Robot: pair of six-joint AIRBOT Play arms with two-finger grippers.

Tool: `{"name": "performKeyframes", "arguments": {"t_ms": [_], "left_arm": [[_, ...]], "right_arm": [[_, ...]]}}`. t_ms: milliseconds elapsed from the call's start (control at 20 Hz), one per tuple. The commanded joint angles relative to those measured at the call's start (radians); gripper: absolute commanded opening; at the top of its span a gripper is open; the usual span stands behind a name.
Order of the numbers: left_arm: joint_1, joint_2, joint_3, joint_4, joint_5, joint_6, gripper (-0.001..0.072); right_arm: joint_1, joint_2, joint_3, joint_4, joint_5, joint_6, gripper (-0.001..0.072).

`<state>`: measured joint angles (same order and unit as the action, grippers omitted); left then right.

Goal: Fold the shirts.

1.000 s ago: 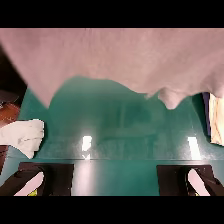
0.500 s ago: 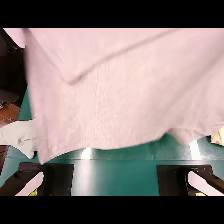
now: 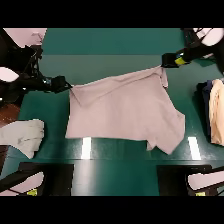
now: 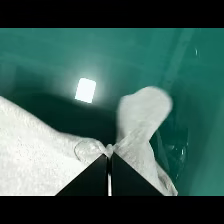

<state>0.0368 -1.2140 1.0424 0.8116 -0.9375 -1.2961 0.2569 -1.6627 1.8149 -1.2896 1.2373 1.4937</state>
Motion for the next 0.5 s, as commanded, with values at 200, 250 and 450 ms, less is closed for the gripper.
{"name": "performKeyframes", "arguments": {"t_ms": [200, 250, 450], "left_arm": [[0.007, -0.092, 0.001, -0.022, 0.196, 0.021, 0.061], [0.026, -0.09, 0.026, -0.019, 0.138, 0.021, 0.0609], [0.19, -0.055, 0.119, 0.032, -0.243, 0.108, 0.0608]], "right_arm": [[0.0, -0.156, 0.186, -0.012, -0.047, 0.002, 0.0406], [-0.013, -0.156, 0.223, -0.011, 0.011, 0.002, 0.0405], [-0.087, -0.045, 0.148, 0.055, 0.27, -0.115, 0.0234]]}}
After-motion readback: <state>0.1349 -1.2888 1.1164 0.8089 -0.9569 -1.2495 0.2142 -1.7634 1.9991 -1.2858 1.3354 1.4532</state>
